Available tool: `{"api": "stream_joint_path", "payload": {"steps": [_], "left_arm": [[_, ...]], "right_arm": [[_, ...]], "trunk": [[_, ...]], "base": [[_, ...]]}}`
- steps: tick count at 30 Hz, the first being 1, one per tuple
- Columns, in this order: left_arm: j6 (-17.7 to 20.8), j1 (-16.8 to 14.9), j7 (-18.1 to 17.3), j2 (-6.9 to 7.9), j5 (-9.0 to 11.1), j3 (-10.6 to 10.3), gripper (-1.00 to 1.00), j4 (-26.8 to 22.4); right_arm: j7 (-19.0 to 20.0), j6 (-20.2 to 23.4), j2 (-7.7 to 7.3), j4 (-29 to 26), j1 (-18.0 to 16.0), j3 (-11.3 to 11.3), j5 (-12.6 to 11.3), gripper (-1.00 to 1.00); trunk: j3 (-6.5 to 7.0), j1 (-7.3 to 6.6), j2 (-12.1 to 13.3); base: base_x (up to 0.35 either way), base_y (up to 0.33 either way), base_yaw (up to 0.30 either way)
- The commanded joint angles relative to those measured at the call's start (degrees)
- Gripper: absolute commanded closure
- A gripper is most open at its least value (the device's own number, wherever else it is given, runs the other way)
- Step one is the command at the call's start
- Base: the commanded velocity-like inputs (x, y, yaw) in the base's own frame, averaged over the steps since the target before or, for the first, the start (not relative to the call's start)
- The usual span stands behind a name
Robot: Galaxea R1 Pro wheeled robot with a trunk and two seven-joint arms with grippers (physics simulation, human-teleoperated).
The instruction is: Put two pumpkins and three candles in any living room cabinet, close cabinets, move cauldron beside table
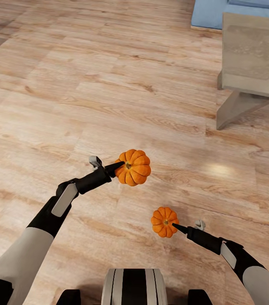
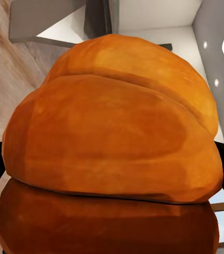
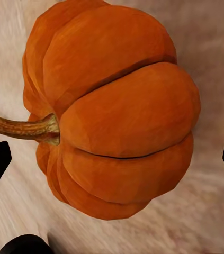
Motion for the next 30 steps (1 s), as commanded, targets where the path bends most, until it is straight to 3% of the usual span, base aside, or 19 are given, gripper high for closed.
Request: {"api": "stream_joint_path", "payload": {"steps": [1, 16, 20, 30], "left_arm": [[0.0, 0.0, 0.0, -0.02, 0.0, 0.0, 1.00, 0.0], [0.0, 0.0, 0.0, -0.14, 0.0, 0.0, 1.00, -0.1], [0.0, 0.0, -0.1, -0.06, 0.0, 0.0, 1.00, -0.1], [0.0, 0.0, -0.1, -0.10, 0.0, 0.0, 1.00, -0.1]], "right_arm": [[-0.1, 0.0, 0.02, 0.0, 0.0, 0.0, 0.0, -1.00], [-0.5, -0.4, 0.22, 0.1, 0.1, 0.0, 0.0, -1.00], [-4.6, -1.0, 0.29, 0.2, 0.1, 0.0, 0.0, -1.00], [-5.4, -2.0, 0.37, 0.2, 0.1, 0.0, 0.0, -1.00]], "trunk": [[0.00, 0.00, 0.0], [0.00, 0.00, 0.0], [0.00, 0.00, 0.0], [0.00, 0.00, 0.0]], "base": [[0.000, 0.000, 0.000], [0.036, 0.029, 0.000], [0.000, 0.000, 0.000], [0.000, 0.000, 0.000]]}}
